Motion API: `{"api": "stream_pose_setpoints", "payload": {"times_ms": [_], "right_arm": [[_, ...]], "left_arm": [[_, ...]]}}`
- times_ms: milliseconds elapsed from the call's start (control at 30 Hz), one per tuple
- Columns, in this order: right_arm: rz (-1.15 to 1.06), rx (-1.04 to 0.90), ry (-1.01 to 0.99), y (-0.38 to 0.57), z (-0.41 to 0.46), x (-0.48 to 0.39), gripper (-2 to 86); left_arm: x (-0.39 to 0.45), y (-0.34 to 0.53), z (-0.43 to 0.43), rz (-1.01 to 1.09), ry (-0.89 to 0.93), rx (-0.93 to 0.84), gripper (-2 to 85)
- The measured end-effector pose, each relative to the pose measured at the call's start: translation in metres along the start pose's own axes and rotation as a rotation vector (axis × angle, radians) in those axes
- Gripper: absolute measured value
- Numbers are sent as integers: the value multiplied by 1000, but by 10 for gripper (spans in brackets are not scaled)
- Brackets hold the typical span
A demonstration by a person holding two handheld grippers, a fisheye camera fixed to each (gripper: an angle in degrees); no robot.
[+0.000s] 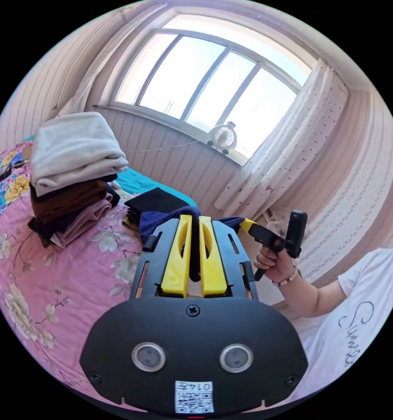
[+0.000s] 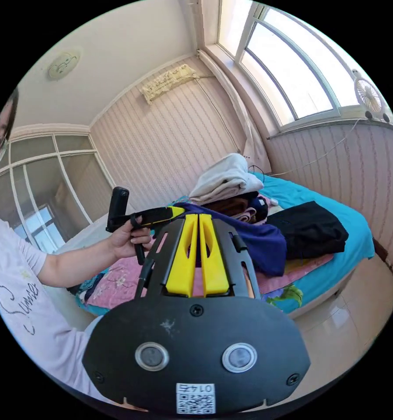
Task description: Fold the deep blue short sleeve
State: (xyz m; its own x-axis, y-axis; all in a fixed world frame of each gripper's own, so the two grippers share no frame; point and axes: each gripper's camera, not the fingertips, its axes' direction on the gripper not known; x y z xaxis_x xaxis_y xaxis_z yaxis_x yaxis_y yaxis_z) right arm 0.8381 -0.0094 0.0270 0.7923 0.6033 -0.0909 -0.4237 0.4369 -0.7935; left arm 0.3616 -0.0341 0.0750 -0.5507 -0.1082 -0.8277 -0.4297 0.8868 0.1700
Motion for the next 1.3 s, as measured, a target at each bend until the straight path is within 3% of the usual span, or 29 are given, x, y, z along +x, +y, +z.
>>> {"api": "stream_pose_setpoints", "payload": {"times_ms": [267,467,533,633,667,700,767,1033,1167,1233,1300], "right_arm": [[-209,-41,-480,-31,54,-119,-2],[-90,-154,-721,-9,129,-178,-2],[-33,-236,-681,11,152,-181,-2],[-57,-432,-388,60,193,-170,-2],[-50,-578,-268,87,217,-158,-2],[22,-753,-170,116,239,-143,-2],[70,-913,-76,151,259,-131,-2],[62,-872,12,148,283,-159,10],[-177,-742,184,126,298,-204,56],[-250,-642,168,121,307,-227,98],[-357,-672,102,125,337,-259,121]], "left_arm": [[69,65,-221,81,-258,193,23],[71,105,-298,20,-528,211,40],[43,123,-290,-66,-536,121,46],[-7,173,-256,-233,-471,-141,44],[-18,198,-245,-294,-446,-231,34],[-23,222,-240,-347,-435,-272,19],[-20,254,-250,-410,-438,-230,0],[-1,335,-323,-570,-607,-220,2],[-8,345,-344,-632,-625,-176,55],[-14,341,-345,-627,-638,-175,65],[-22,335,-342,-620,-635,-187,76]]}}
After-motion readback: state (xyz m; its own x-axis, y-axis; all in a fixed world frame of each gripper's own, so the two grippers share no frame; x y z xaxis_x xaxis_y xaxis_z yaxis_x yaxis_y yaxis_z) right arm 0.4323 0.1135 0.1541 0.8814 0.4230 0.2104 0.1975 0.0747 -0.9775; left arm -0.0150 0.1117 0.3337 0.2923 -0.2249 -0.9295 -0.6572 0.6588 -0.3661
